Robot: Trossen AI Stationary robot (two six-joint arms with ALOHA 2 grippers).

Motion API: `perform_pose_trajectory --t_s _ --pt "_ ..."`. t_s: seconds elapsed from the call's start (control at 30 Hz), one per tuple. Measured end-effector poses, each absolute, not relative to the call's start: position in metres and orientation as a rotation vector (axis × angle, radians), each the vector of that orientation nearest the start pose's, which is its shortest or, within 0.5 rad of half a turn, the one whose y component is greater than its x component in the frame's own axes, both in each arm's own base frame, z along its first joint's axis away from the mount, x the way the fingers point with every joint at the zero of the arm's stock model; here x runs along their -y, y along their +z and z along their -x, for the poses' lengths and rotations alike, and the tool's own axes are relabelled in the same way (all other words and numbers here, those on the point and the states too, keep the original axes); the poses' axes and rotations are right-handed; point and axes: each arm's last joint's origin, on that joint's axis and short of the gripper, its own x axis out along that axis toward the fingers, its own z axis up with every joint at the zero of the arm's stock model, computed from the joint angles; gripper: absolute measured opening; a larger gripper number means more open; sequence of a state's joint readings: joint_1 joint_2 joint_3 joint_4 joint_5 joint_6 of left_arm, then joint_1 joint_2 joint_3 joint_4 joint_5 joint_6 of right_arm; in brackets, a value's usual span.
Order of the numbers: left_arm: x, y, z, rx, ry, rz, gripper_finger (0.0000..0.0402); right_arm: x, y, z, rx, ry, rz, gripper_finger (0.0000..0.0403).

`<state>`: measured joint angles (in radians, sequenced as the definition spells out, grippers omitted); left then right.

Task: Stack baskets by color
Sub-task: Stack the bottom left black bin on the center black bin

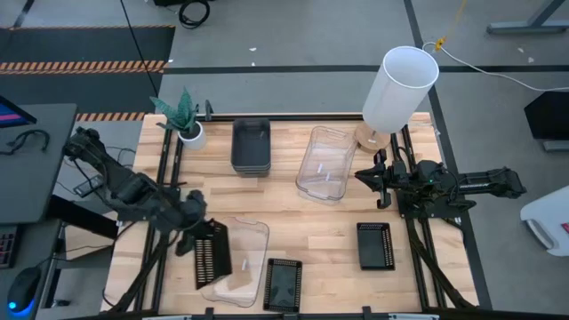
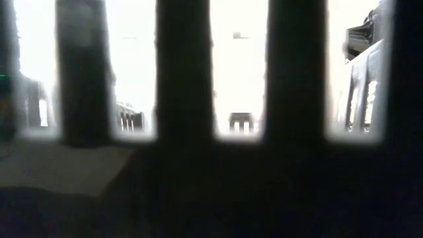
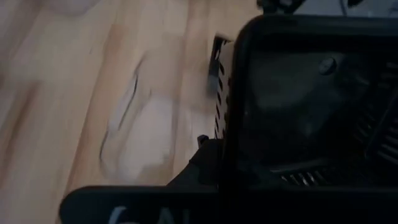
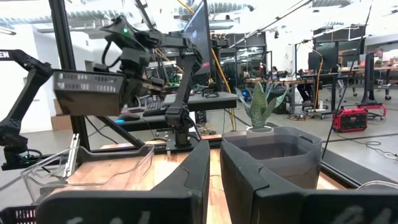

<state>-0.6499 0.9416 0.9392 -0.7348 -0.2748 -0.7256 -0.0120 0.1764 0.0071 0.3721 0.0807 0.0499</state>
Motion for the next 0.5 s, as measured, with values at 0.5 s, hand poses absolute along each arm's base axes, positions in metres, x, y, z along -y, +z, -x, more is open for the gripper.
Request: perform_pose_trajectory --t_s 0.5 --pt "0.127 0.283 -0.261 -0.748 -0.239 0.317 0.0003 0.004 0.187 -0.106 0.205 -0.087 -0.057 0.0045"
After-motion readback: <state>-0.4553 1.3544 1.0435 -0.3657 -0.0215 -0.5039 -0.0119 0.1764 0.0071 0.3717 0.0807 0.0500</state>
